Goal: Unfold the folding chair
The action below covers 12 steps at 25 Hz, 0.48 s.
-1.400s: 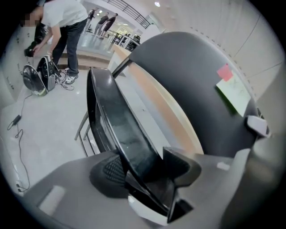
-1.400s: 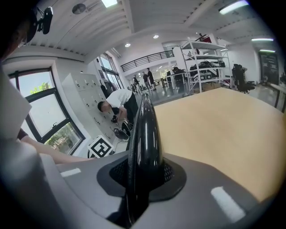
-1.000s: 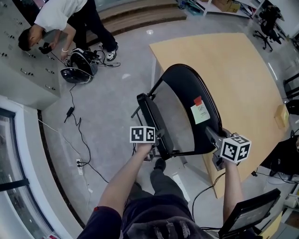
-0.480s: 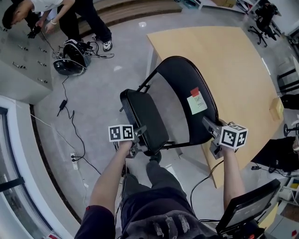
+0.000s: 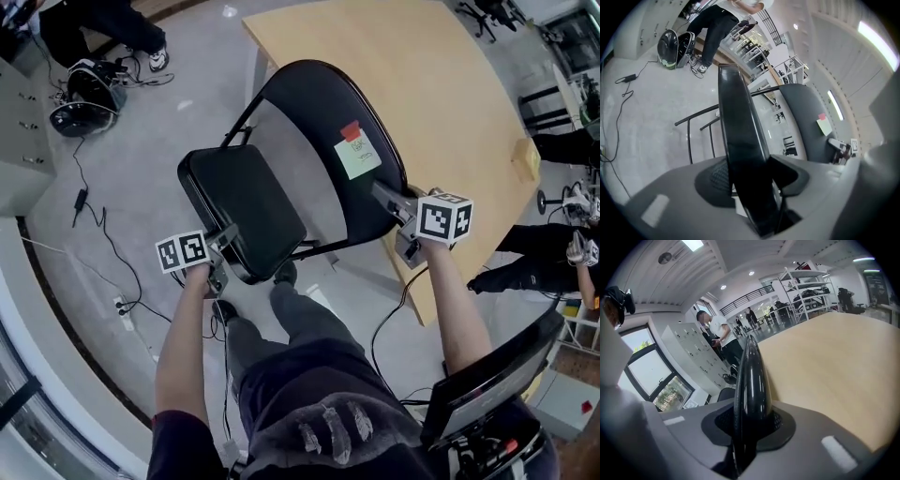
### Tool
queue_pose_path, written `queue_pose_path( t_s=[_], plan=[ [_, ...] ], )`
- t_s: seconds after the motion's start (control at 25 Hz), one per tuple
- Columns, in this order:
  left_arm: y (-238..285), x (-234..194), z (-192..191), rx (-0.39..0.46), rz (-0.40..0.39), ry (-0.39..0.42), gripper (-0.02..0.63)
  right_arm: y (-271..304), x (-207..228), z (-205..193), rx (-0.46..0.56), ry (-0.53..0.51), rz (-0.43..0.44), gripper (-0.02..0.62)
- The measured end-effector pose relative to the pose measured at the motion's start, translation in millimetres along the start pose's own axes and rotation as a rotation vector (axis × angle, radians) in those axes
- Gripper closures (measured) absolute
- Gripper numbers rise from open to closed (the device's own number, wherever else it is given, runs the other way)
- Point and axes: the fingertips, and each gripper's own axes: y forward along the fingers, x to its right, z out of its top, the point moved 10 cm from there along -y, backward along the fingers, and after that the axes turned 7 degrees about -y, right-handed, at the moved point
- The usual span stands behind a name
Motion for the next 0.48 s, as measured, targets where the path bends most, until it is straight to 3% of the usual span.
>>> queue_pose_path(
  t_s=[0.48],
  plan=[
    [-27,-37,-11,0.046,0.051,-0.16,0.385,2,-9,7,-0.07,0.03,0.062,0.537]
  ],
)
